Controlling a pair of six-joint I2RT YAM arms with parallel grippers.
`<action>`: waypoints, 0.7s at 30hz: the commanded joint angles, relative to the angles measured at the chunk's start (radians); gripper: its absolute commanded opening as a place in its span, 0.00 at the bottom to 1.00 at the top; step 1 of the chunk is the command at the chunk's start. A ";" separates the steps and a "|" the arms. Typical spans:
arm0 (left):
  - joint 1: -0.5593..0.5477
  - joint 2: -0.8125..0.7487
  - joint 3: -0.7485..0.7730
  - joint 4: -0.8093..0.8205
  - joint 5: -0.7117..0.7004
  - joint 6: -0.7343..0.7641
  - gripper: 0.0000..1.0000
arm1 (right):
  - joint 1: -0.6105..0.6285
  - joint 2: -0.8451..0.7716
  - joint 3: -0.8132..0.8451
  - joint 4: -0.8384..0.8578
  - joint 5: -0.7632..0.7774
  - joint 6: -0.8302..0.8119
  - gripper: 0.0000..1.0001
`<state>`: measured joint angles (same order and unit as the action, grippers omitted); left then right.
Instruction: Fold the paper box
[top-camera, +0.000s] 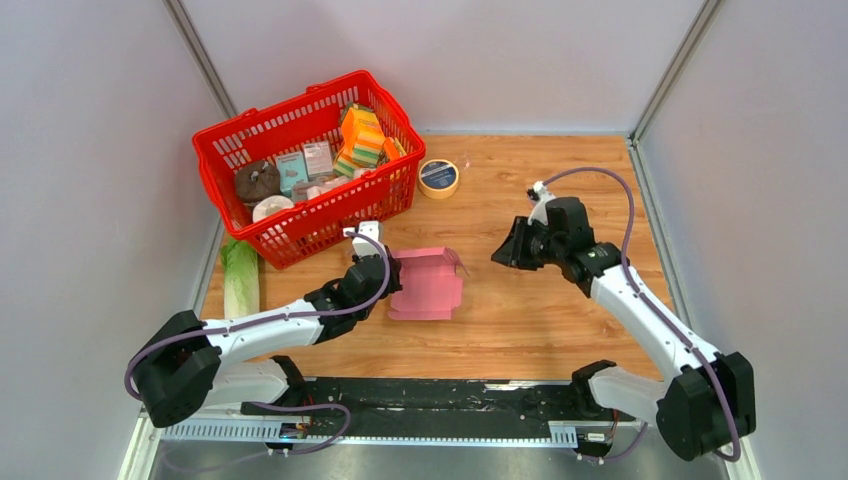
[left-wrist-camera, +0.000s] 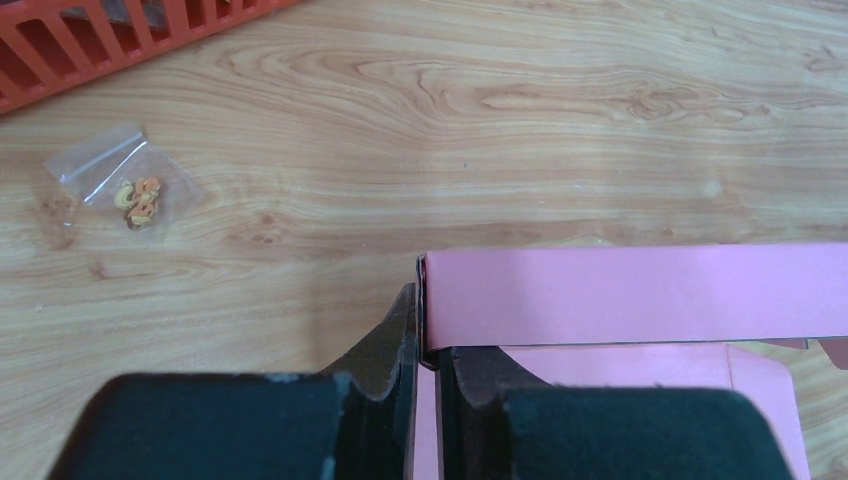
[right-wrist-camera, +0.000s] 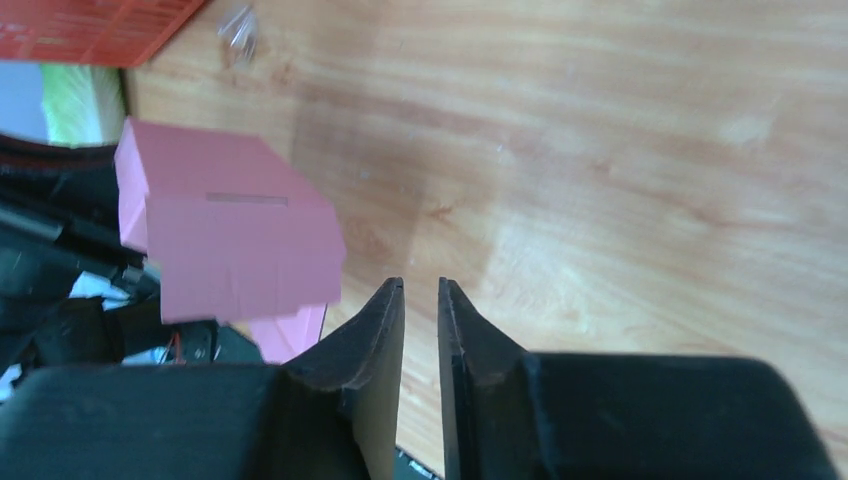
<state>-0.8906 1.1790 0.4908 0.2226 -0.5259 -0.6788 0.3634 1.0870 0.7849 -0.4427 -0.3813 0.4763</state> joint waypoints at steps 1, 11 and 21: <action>-0.002 -0.004 0.029 0.012 -0.003 0.019 0.00 | 0.026 0.083 0.131 -0.025 0.166 -0.097 0.21; -0.002 0.008 0.049 -0.002 -0.005 0.036 0.00 | 0.187 0.188 0.191 -0.008 0.148 -0.093 0.14; -0.002 0.019 0.057 -0.006 -0.003 0.041 0.00 | 0.289 0.126 0.129 0.025 0.111 -0.051 0.14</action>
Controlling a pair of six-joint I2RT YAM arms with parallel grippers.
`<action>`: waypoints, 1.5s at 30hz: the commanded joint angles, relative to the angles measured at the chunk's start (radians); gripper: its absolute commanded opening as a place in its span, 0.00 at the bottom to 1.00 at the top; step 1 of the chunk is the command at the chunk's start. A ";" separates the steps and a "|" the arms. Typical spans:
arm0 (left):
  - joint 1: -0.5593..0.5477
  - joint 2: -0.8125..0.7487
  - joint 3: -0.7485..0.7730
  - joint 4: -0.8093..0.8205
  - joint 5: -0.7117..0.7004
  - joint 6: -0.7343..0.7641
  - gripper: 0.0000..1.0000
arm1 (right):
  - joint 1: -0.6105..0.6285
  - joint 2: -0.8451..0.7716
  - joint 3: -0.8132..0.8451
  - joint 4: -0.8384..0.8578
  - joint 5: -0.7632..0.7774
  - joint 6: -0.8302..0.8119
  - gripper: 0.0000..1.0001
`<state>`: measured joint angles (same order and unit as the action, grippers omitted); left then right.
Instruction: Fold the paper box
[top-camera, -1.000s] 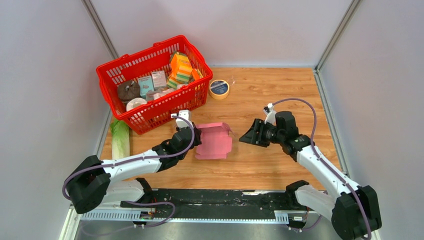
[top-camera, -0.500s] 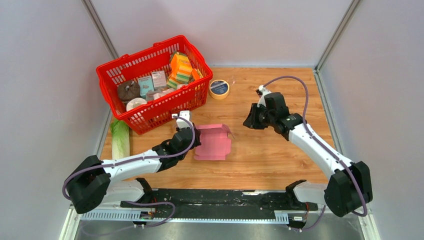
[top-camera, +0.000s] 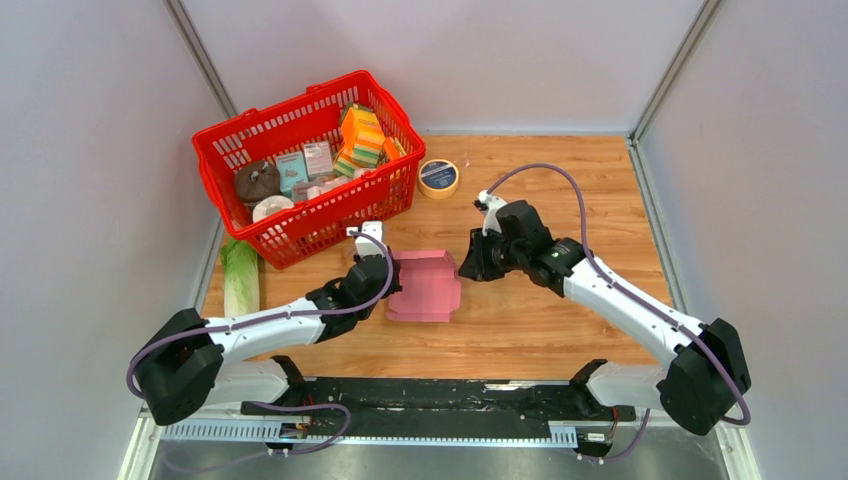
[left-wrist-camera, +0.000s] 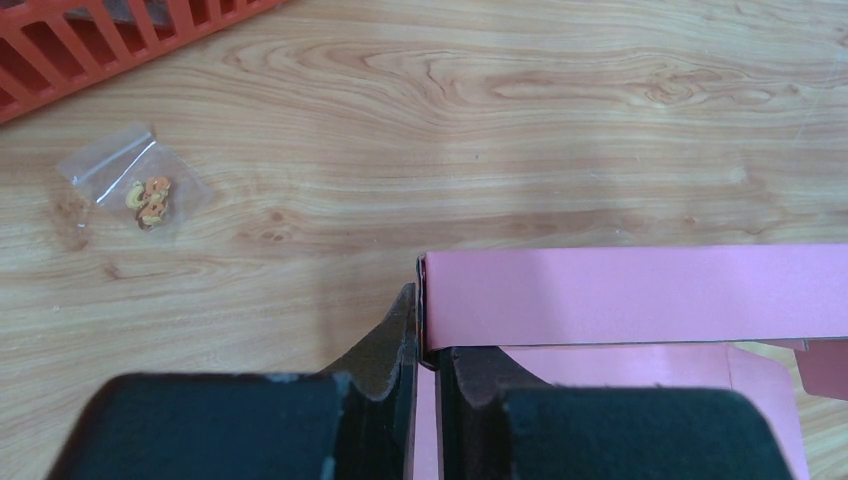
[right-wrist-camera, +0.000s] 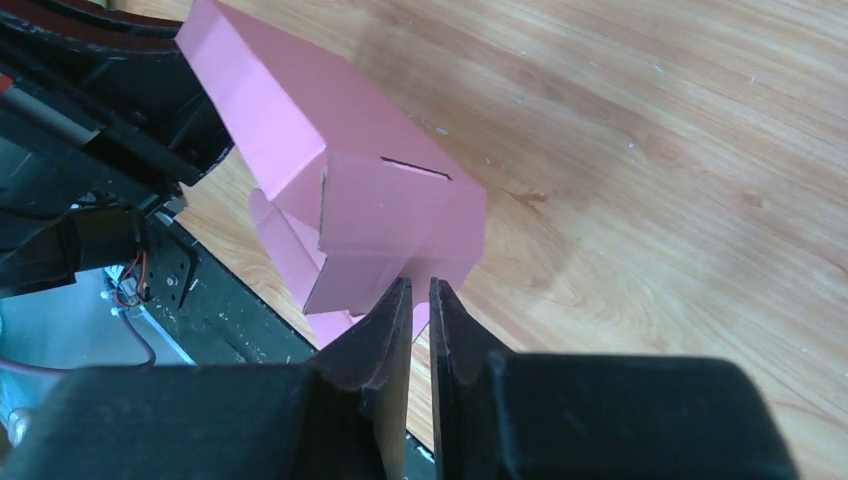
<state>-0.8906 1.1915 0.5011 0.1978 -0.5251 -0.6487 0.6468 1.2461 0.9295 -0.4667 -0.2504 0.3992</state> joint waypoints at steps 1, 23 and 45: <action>-0.002 0.007 0.048 0.020 0.000 0.011 0.00 | 0.007 -0.031 -0.018 0.072 -0.047 0.032 0.14; -0.004 0.057 0.028 0.003 -0.038 0.058 0.00 | 0.042 0.102 -0.021 0.148 -0.013 -0.048 0.25; -0.002 0.178 0.039 0.060 -0.053 0.256 0.00 | 0.043 0.171 -0.017 0.143 0.165 -0.267 0.52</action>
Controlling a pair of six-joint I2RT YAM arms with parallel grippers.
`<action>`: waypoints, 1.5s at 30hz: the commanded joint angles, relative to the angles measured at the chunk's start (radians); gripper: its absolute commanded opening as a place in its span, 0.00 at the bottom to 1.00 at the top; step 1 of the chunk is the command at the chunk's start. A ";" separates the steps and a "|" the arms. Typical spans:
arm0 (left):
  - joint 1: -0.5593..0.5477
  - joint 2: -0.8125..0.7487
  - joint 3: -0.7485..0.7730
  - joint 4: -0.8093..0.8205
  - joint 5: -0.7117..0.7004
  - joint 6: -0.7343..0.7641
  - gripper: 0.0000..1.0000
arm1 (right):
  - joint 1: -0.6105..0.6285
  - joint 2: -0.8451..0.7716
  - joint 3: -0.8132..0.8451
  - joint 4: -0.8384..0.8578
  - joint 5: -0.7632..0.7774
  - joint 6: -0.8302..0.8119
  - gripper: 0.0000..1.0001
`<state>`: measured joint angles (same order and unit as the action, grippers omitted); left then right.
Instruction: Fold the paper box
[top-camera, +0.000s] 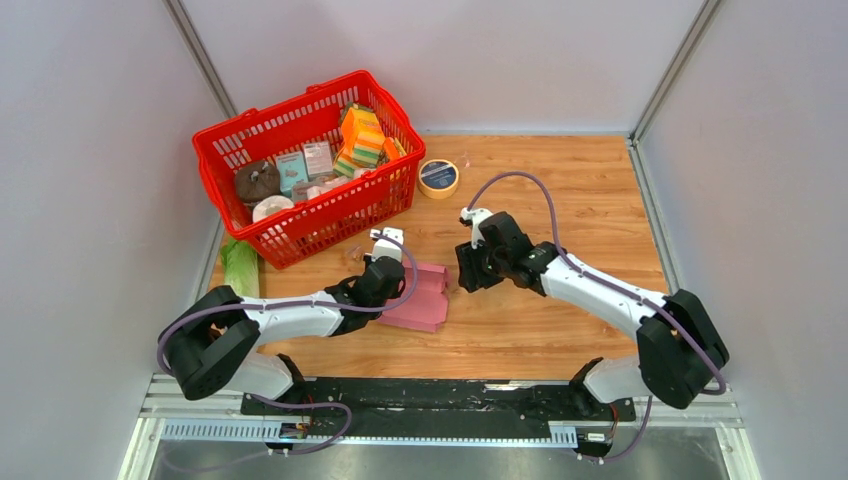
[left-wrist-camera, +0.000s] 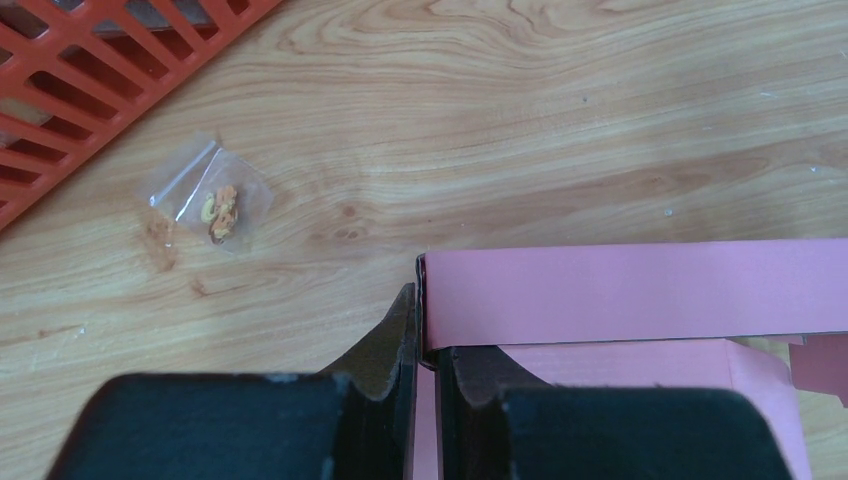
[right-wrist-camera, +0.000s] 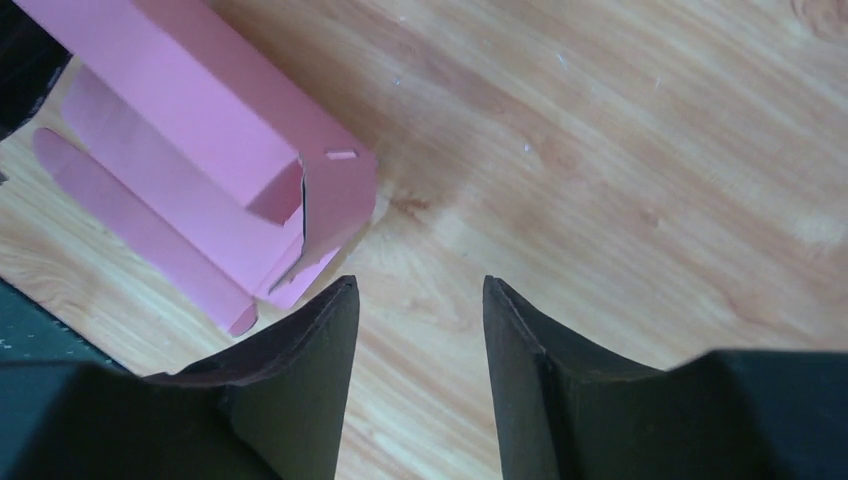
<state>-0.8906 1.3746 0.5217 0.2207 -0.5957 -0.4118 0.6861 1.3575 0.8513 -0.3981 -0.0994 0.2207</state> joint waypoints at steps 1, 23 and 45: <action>-0.004 0.001 0.018 0.045 0.017 0.018 0.00 | 0.004 0.068 0.061 0.080 0.000 -0.113 0.50; -0.002 -0.025 0.038 -0.024 0.096 -0.059 0.00 | 0.105 0.045 -0.077 0.363 -0.002 -0.138 0.51; -0.004 0.035 0.198 -0.349 0.080 -0.295 0.00 | 0.263 0.104 -0.159 0.650 0.585 -0.087 0.15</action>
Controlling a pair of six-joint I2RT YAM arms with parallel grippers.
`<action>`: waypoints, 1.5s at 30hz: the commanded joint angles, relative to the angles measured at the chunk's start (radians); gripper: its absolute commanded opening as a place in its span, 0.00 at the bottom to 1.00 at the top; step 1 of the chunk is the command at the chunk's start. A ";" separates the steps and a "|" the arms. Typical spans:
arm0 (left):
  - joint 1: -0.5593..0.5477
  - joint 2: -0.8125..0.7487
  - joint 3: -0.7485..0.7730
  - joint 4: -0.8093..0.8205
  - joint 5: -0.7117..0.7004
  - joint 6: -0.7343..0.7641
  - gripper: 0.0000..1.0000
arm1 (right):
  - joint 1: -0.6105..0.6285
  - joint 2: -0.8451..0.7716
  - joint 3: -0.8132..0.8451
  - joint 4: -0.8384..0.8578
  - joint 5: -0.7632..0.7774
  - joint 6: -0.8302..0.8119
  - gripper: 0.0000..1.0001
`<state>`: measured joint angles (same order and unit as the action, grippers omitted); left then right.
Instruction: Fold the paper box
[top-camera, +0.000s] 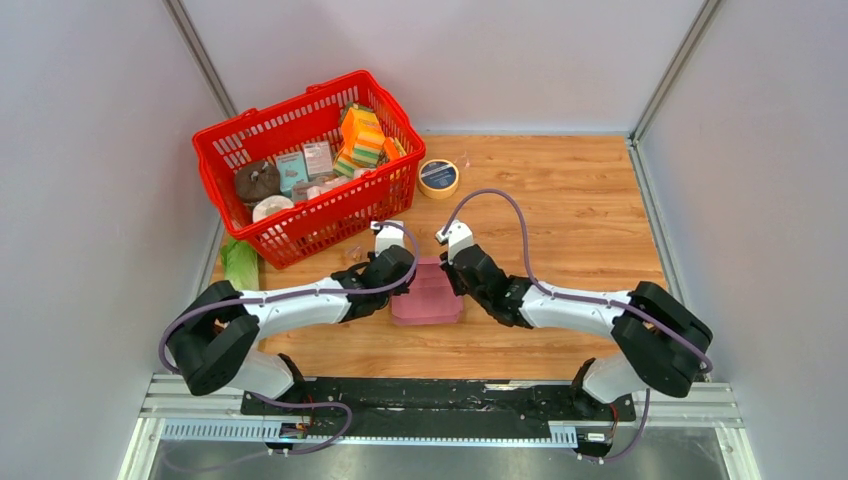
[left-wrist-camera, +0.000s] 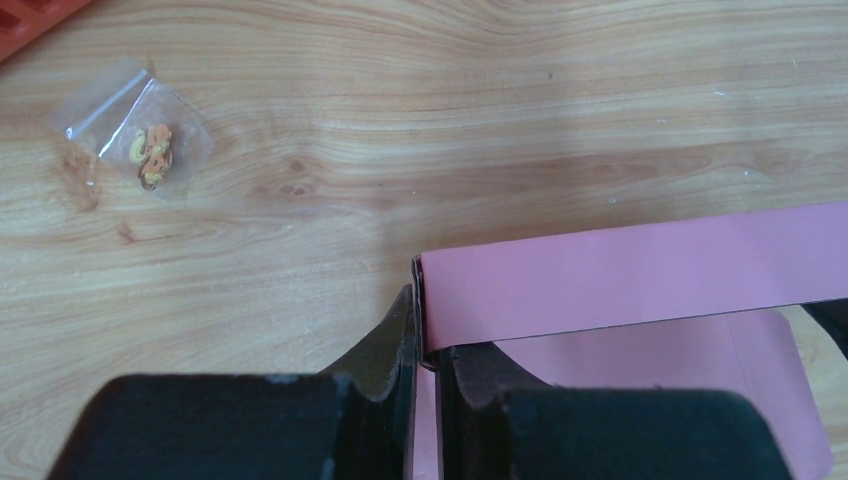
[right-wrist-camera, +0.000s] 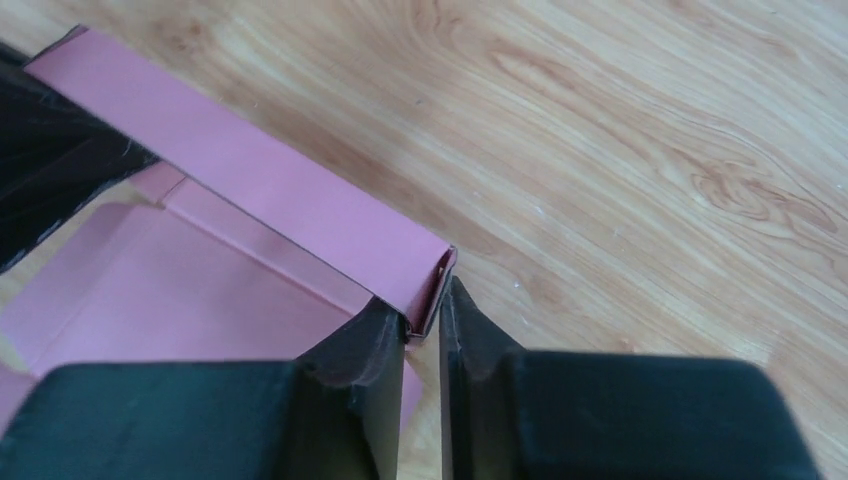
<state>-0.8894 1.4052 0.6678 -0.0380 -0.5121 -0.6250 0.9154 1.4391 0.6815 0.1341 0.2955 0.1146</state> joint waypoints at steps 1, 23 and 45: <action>-0.005 0.005 0.053 -0.100 -0.006 -0.094 0.00 | 0.040 0.029 0.010 0.121 0.211 0.028 0.12; -0.020 -0.017 0.092 -0.192 -0.011 -0.331 0.00 | 0.240 0.239 0.087 0.216 0.854 -0.010 0.00; -0.019 -0.008 0.069 -0.206 -0.123 -0.211 0.00 | -0.091 -0.353 -0.050 -0.271 -0.177 0.252 0.91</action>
<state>-0.9077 1.4101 0.7322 -0.2455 -0.6048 -0.8703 0.9241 1.1095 0.6361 -0.0864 0.3412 0.2535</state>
